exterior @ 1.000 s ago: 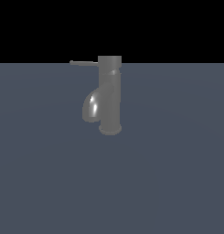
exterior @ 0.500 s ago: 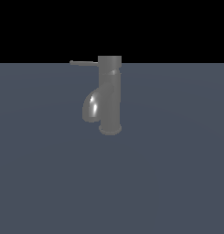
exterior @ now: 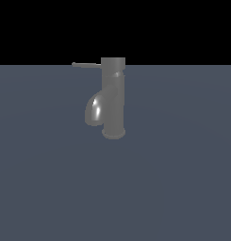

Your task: Turn on the faucet by rotating a designated handle.

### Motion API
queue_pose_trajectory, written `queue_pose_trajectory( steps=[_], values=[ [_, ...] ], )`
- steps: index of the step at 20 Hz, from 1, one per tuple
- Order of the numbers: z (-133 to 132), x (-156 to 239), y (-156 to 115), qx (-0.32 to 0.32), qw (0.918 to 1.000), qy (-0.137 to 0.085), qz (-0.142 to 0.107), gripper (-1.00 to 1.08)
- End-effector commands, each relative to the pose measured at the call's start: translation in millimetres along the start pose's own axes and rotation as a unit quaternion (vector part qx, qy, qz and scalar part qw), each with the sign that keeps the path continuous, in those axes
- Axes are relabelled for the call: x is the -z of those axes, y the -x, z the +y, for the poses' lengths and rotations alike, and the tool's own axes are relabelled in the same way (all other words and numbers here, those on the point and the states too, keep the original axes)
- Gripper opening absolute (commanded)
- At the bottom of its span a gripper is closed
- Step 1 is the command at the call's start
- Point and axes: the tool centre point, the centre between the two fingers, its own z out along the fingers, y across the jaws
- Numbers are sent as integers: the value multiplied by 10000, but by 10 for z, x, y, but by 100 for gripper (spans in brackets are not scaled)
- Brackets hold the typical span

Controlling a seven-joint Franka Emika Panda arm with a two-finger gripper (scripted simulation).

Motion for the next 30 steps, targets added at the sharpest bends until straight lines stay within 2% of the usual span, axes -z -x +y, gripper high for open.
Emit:
queue_pose_trajectory(
  steps=[1, 8, 15, 22, 30],
  values=[
    [-87, -35, -140, -320, 9994, -74, -56, -100],
    [-327, -175, -526, -1229, 9920, -199, -202, -100],
    [-572, -375, -904, -2154, 9757, -235, -312, -100],
    [-820, -625, -1262, -3070, 9508, -198, -358, -100],
    [-1107, -963, -1636, -4074, 9127, -102, -308, -100]
  ],
)
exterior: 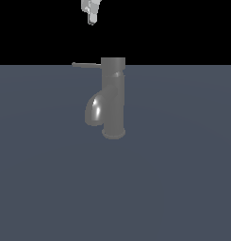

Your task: Turn on the faucet by rotating a designated handle.

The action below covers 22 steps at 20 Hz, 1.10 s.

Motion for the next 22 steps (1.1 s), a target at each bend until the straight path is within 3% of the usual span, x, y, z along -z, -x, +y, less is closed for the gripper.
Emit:
queue_pose_trajectory(
  steps=[1, 9, 22],
  values=[
    [-146, -111, -19, -341, 9994, 5, 41, -100],
    [-583, -487, -58, -1369, 9903, -1, 252, -100],
    [-1113, -1023, -32, -2610, 9630, -133, 662, -100]
  ],
)
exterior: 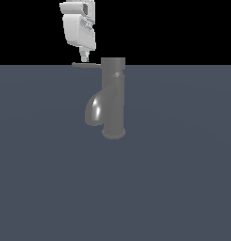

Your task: Turn on the faucet by rotating a designated handle.

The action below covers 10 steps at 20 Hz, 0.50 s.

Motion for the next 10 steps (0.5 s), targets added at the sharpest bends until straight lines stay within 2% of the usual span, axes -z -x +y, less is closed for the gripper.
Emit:
queue_pose_trajectory(
  steps=[1, 10],
  values=[
    [-53, -66, 47, -167, 9998, -40, 56, -100],
    [-122, -169, 122, -396, 9991, -97, 138, -100]
  ],
)
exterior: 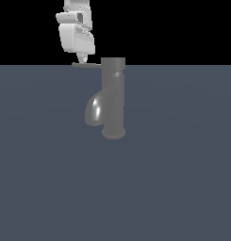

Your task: Turn on the faucet by rotating a designated handle.

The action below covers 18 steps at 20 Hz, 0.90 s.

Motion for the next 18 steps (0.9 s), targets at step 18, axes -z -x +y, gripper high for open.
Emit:
queue_pose_trajectory(
  steps=[18],
  values=[
    [307, -6, -17, -16, 10000, -6, 5, -100]
  ],
)
